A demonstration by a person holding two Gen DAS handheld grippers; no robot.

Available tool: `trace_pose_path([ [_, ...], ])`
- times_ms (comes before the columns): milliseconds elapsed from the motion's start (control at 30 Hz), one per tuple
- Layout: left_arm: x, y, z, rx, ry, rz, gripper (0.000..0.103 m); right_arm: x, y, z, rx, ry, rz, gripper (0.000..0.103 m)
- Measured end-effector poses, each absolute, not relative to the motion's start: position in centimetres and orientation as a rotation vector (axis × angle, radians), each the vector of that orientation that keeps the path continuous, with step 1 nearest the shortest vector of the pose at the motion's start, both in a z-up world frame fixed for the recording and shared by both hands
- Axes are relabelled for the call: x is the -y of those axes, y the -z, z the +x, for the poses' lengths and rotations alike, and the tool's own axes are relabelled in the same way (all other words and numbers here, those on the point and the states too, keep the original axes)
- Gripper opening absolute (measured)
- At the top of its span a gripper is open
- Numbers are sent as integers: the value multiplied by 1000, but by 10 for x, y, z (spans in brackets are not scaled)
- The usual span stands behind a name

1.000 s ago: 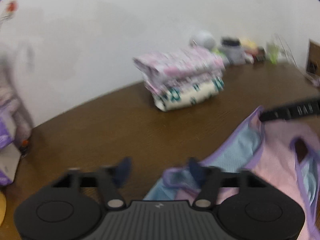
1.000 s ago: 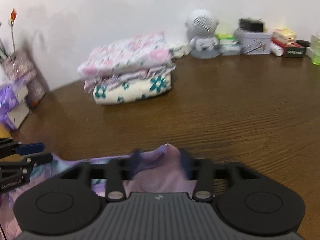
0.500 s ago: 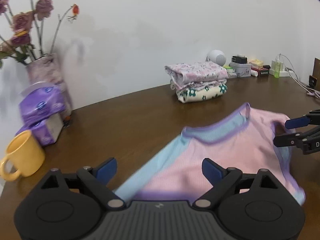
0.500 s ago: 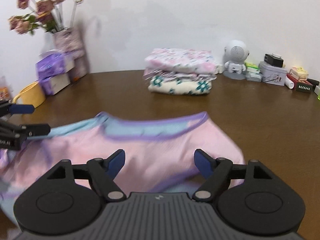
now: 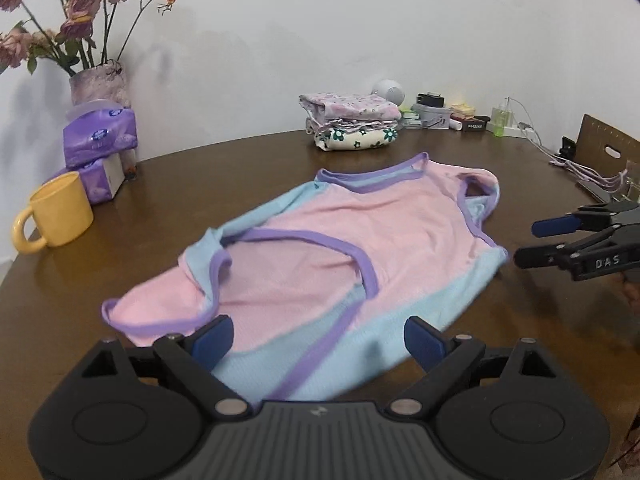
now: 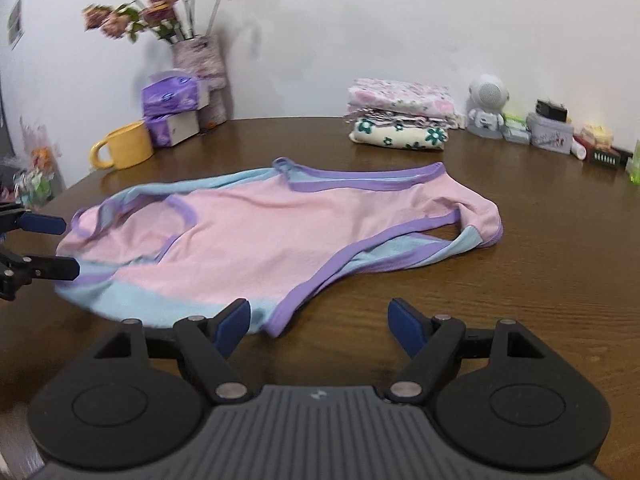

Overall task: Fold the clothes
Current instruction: 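Lift the garment with both grippers and lay it flat on the table, then grasp the garment's blue hem with the left gripper while the right gripper pinches briefly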

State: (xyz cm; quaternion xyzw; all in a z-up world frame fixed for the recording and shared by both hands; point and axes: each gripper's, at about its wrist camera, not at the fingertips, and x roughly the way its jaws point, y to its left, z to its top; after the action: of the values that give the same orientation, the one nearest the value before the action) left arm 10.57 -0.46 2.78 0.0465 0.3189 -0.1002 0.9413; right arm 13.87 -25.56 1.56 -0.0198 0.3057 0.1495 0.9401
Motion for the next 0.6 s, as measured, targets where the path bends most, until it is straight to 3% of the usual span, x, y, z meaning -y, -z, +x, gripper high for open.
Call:
trace_pose_path([
  [167, 0, -23, 95, -630, 204, 115, 92, 241, -7, 133, -638, -322, -80, 75],
  [233, -3, -22, 93, -625, 207, 122, 91, 236, -6, 134, -632, -332, -95, 70],
  [300, -6, -20, 92, -620, 211, 128, 89, 231, -5, 137, -631, -345, -103, 60],
  [433, -10, -17, 94, -630, 238, 147, 81, 228, -3, 145, -653, -362, -85, 49],
  [600, -11, -10, 104, -678, 287, 153, 66, 229, -2, 149, -665, -380, -49, 15],
])
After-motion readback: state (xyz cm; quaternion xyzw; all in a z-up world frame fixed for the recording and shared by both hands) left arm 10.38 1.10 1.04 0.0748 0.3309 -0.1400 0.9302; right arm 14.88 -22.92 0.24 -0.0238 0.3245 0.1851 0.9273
